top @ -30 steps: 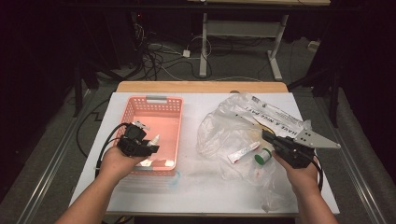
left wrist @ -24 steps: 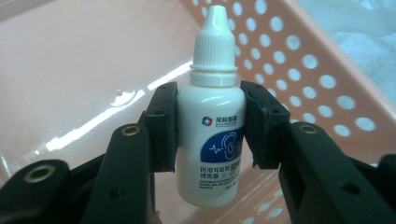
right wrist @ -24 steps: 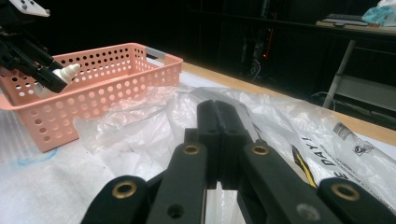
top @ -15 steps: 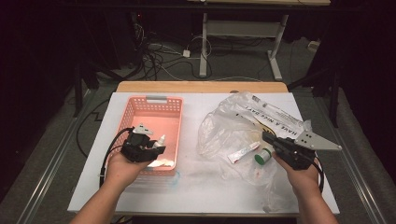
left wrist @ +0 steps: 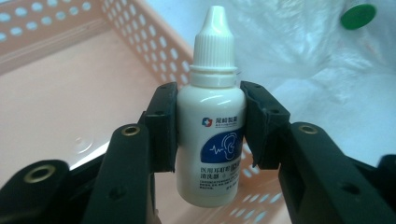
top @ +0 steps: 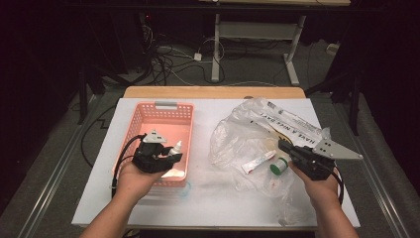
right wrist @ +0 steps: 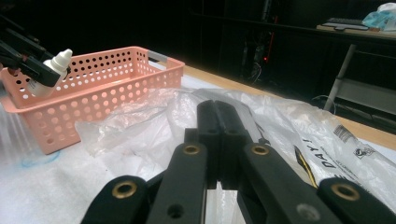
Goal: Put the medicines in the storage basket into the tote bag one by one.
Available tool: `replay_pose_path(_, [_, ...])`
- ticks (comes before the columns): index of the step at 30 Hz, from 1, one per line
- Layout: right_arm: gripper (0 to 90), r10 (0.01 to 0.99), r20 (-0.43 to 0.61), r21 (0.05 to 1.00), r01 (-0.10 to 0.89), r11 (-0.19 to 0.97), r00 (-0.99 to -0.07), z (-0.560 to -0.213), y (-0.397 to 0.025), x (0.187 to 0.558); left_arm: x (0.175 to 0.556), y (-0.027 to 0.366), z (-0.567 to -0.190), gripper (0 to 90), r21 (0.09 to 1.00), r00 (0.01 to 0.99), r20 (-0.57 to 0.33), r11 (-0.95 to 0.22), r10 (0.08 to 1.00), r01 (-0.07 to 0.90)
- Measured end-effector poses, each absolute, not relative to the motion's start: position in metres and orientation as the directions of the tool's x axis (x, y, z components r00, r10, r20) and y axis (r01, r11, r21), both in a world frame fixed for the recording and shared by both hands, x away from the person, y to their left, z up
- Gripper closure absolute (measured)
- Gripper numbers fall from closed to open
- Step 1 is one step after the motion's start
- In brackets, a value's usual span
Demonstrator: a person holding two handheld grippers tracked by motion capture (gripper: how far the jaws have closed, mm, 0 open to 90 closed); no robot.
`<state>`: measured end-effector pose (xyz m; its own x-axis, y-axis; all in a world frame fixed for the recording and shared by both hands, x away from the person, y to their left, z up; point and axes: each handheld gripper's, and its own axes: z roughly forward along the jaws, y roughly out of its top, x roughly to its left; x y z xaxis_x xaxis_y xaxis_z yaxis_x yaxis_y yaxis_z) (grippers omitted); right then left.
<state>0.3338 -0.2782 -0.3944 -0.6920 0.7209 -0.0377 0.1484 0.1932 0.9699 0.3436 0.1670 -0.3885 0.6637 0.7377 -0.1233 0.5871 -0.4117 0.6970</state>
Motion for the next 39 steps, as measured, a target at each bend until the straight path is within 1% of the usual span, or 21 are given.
replay_pose_path(11, [90.0, 0.720, -0.035, 0.970, 0.150, 0.191, -0.693, -0.394, -0.278, 0.333, 0.332, 0.129, -0.374, 57.8, 0.728, 0.734, -0.114, -0.447, 0.670, 0.521])
replay_pose_path(14, [90.0, 0.720, -0.034, 0.970, 0.151, 0.191, -0.693, -0.394, -0.279, 0.333, 0.330, 0.119, -0.373, 57.8, 0.732, 0.752, -0.124, -0.452, 0.648, 0.510])
replay_pose_path(23, [90.0, 0.721, -0.034, 0.971, 0.149, 0.188, -0.692, -0.394, -0.279, 0.333, 0.328, 0.090, -0.379, 57.9, 0.736, 0.787, -0.133, -0.472, 0.602, 0.486])
replay_pose_path(39, [90.0, 0.719, -0.036, 0.970, 0.149, 0.193, -0.694, -0.394, -0.278, 0.332, 0.324, 0.031, -0.402, 57.9, 0.756, 0.832, -0.200, -0.458, 0.517, 0.467])
